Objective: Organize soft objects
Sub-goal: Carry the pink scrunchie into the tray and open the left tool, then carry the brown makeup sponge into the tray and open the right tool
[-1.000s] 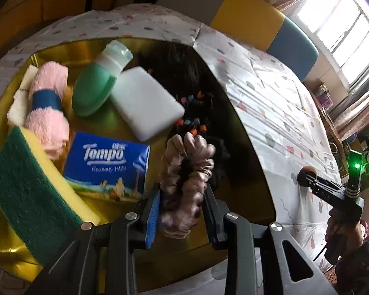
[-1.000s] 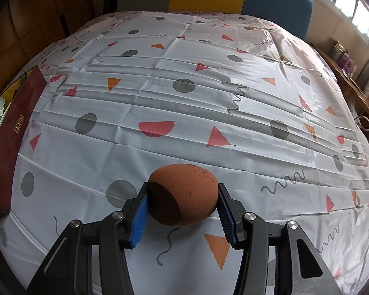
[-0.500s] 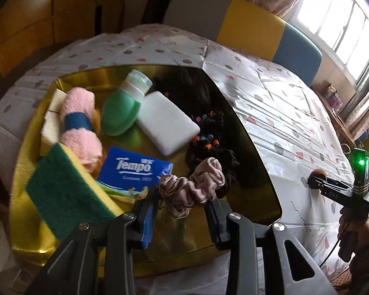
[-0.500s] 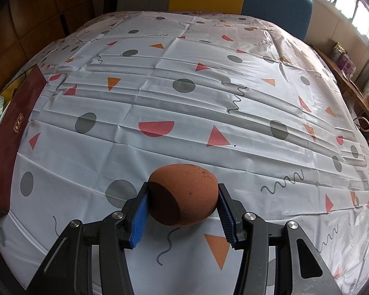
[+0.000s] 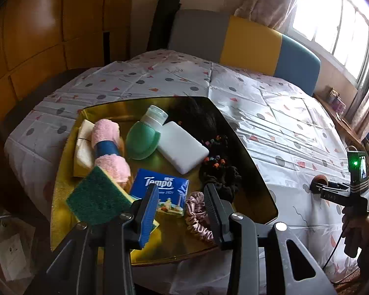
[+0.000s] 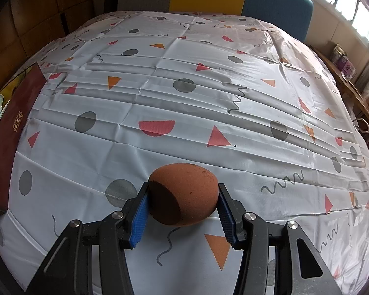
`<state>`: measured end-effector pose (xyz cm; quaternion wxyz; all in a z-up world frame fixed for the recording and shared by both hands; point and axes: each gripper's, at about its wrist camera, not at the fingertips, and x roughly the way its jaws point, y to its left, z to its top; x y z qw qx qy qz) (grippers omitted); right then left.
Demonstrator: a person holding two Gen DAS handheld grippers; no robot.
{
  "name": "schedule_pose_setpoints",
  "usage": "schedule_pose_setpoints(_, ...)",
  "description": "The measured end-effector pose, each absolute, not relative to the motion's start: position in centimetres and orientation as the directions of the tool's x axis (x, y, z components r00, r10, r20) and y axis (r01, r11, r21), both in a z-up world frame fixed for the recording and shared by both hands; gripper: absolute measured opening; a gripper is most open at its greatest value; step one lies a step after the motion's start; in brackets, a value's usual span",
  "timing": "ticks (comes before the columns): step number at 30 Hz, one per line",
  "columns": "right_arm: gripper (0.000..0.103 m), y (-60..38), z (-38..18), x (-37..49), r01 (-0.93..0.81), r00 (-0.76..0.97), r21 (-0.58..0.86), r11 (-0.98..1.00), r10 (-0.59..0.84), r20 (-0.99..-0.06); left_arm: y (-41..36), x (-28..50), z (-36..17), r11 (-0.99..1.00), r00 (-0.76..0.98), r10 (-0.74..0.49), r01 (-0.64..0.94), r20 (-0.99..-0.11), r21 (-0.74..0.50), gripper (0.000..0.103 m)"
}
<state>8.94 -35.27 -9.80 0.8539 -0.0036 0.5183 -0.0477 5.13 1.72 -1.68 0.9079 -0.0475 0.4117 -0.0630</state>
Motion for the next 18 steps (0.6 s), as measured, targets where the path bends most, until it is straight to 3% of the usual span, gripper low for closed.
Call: schedule_pose_setpoints(18,0.052,-34.8,-10.1,8.9,0.092,0.462,-0.094,0.991,-0.126,-0.878,4.1,3.4,-1.2,0.989,0.685,-0.127,0.037,-0.718,-0.14,0.038)
